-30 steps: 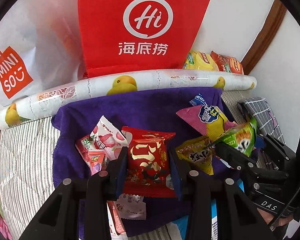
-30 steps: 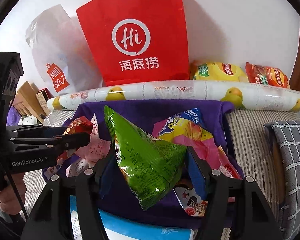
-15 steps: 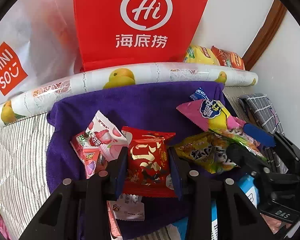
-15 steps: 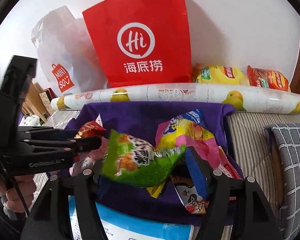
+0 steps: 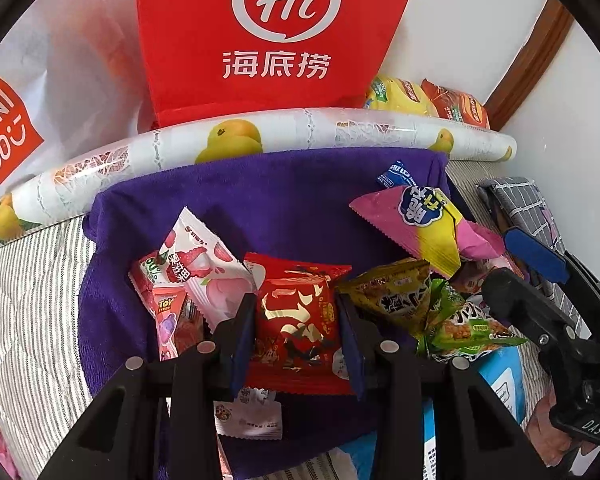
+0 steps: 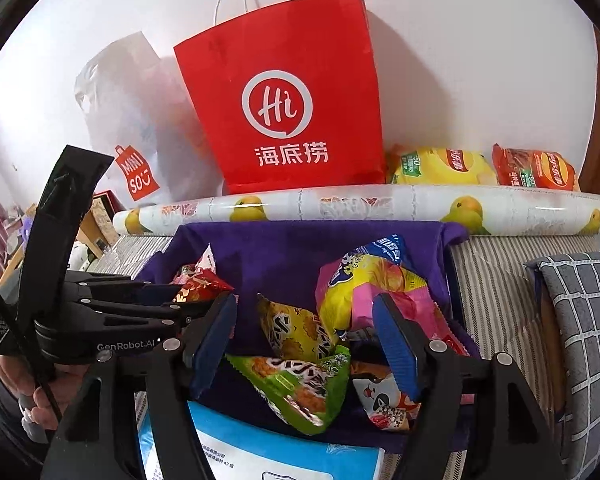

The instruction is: Organize snacks

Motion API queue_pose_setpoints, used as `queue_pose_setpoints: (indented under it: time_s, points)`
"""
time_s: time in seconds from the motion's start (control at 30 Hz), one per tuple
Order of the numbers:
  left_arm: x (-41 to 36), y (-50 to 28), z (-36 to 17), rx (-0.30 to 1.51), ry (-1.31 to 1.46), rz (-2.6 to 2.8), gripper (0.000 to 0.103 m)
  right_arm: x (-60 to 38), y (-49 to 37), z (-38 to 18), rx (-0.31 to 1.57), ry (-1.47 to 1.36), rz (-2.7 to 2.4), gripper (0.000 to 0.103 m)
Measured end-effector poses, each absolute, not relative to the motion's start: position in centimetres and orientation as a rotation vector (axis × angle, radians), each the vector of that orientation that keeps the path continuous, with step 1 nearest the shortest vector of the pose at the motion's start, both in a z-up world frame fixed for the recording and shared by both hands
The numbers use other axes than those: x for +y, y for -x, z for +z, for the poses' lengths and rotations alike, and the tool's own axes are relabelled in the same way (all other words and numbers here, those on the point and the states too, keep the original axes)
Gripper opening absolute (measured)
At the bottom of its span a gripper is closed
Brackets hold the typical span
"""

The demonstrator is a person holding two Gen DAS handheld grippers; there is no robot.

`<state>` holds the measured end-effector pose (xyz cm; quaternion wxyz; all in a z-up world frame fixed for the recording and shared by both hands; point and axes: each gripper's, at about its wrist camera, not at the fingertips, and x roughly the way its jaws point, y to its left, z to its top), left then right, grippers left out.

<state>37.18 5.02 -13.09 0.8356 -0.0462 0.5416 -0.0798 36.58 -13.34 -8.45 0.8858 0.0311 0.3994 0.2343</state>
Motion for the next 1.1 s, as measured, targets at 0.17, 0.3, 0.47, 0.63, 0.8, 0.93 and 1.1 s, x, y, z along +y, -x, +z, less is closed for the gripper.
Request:
queue_pose_setpoints:
  time_s: [0.17,0.3,0.47,0.63,0.8,0.93,1.1]
  points:
    - [5.1,-37.0,-12.9,1.146,0.1,-0.175,0.038,-13.4,-36.8,-8.3,0.836,-0.075,0.473,0.07]
    - [5.0,-36.9,-12.7,1.146,0.099,-0.179,0.038,-13.1,-36.6,-8.0,0.836,-0.049,0.453,0.07]
    - [4.3,-36.7,-12.9,1.171,0.068,-0.184,0.038,-13.1,-36.2,-7.8,0.839,-0.019,0.415,0.07]
    - [4.0,-36.6,-12.9,1.196,0.077,-0.197,0.041,-13.3,-36.0,-8.4,0.878,0.003,0.387,0.07]
    - [4.0,-35.9,-11.5,1.149,0.076,-0.21,0.062,-13.4,-35.7,-8.5,0.89,0.016,0.372,0.07]
    - [4.0,-35.5,-10.3,1.128,0.079,-0.219,0.064,-13.2,-35.3,-8.1,0.89,0.032,0.357,0.07]
    - [3.7,-34.9,-9.4,1.119,0.049,-0.219,0.067,-13.3,-34.7,-7.4,0.898,0.029,0.341,0.07]
